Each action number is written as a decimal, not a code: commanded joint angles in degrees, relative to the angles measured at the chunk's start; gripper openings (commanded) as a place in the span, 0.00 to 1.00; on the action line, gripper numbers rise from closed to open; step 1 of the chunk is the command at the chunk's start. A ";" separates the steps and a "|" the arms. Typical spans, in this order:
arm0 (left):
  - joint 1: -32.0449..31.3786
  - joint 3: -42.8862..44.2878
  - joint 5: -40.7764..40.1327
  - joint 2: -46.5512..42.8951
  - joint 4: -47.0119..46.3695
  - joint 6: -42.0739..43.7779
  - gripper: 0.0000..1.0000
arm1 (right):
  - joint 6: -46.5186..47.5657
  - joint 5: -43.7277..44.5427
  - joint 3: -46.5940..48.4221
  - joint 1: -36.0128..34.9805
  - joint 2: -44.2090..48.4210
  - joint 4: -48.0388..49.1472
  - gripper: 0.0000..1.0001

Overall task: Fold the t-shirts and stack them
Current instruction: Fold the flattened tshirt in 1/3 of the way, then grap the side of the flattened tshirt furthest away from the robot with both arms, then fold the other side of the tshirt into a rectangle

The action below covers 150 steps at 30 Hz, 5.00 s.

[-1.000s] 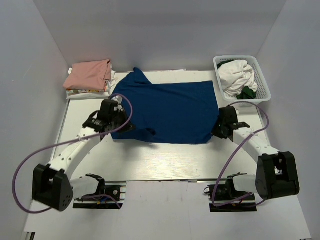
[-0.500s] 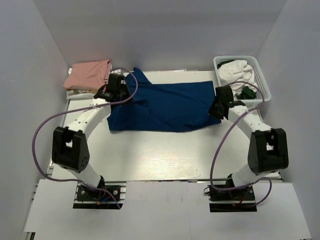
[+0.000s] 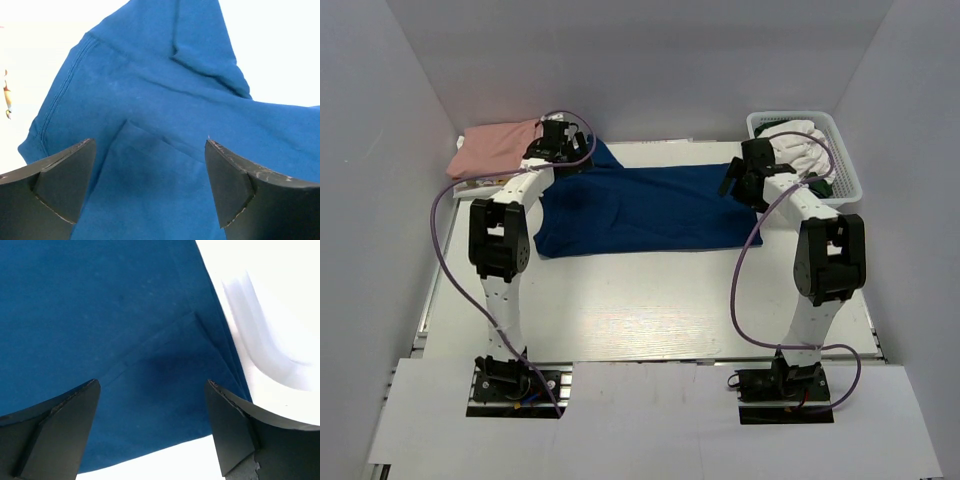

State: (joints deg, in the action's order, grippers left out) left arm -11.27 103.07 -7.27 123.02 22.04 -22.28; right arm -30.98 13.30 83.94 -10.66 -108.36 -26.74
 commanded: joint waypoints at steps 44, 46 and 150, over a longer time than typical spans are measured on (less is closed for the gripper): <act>-0.60 -66.00 9.49 -71.36 13.55 -24.31 1.00 | -0.49 -11.72 -45.20 -13.69 41.90 9.86 0.90; -0.60 -59.86 6.84 -64.60 12.07 -22.55 1.00 | -0.13 -11.54 -42.13 -13.43 41.65 11.61 0.90; 3.01 -59.90 8.84 -75.90 32.34 -22.80 0.00 | 3.65 13.42 -20.39 -8.94 15.89 6.44 0.00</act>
State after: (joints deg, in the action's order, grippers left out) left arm -8.05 45.21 -0.54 51.40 46.46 -42.89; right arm -27.83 27.86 65.82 -19.90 -95.59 -23.31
